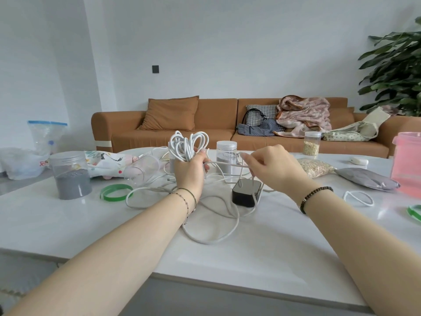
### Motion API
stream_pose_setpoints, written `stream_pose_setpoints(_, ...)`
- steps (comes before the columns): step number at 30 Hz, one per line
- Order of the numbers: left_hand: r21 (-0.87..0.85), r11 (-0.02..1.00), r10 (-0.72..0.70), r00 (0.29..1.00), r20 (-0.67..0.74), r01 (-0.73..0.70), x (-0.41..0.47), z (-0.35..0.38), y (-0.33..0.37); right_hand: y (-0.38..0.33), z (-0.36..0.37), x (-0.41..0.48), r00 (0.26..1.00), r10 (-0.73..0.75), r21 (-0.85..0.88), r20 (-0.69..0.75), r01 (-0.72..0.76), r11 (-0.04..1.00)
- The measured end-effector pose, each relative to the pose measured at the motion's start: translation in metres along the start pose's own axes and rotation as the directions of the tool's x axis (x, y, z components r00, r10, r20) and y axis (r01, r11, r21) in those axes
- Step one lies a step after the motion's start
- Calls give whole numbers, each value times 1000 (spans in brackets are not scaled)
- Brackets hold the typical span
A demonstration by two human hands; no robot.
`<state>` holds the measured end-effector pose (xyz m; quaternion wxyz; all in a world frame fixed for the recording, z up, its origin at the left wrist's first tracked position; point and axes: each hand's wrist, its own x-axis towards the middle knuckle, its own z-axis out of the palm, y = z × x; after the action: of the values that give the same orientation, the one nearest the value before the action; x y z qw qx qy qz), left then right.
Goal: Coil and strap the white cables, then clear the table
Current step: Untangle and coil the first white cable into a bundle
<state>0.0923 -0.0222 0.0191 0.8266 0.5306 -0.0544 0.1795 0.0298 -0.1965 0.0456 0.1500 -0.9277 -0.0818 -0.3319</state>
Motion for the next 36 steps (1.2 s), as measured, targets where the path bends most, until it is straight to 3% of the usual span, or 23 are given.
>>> stream_pose_setpoints(5,59,998,8,1000,29,-10,-1,0,0,19,-22,3,991,-44,-193,-122,20,981)
stream_pose_setpoints(11,12,1000,6,1000,-10,-6,1,-1,1,51,-48,5,936,24,-402,-351,-173,899)
stream_pose_setpoints(14,8,1000,1,1000,4,-2,-1,-1,2,51,-45,9,924,76,-439,-374,-248,864)
stream_pose_setpoints(17,-1,998,-61,998,2,61,0,-3,3,44,-38,10,945,95,-396,-313,-220,892)
stream_pose_setpoints(21,10,981,-192,979,62,192,1,-5,1,15,-24,8,980,-96,-240,-172,53,969)
stream_pose_setpoints(24,-41,968,-239,960,146,247,3,-4,-1,-3,-10,6,988,-144,-195,-48,132,972)
stream_pose_setpoints(26,-78,960,-250,950,188,269,4,-2,-1,-4,-4,6,994,-99,-185,34,104,977)
stream_pose_setpoints(31,-105,938,-288,912,293,330,-1,0,3,-1,-6,7,996,69,-1,-52,-69,998)
stream_pose_setpoints(33,-51,938,-298,872,389,344,-4,0,4,0,-6,8,984,154,58,-92,-149,987)
stream_pose_setpoints(36,124,959,-281,808,518,254,-11,1,3,0,-7,8,962,225,109,-157,-210,972)
